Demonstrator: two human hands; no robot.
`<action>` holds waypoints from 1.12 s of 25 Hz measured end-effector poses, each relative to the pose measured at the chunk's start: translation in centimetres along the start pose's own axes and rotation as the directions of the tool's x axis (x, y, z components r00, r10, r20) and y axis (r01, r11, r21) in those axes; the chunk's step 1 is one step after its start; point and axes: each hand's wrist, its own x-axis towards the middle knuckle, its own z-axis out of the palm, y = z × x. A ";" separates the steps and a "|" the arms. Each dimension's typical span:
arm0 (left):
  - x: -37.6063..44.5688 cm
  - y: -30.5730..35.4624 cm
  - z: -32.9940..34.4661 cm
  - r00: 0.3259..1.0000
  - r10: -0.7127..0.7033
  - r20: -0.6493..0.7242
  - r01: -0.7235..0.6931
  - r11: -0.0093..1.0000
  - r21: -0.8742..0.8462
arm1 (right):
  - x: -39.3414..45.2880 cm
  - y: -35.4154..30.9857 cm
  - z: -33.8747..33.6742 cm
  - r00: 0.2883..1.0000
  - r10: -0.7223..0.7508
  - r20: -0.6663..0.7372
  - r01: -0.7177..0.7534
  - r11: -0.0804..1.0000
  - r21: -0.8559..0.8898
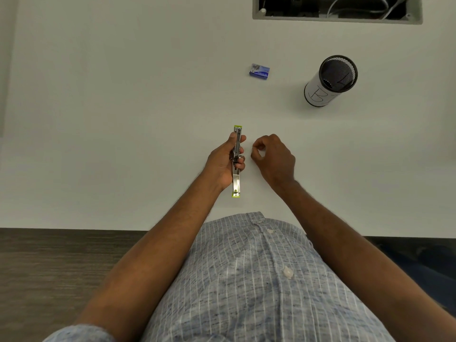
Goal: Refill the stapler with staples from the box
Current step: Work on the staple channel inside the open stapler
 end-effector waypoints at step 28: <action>-1.5 1.1 2.0 0.978 0.206 0.011 -0.204 0.954 0.221 | 0.9 -4.9 -6.4 0.994 0.110 0.013 -0.102 0.866 0.489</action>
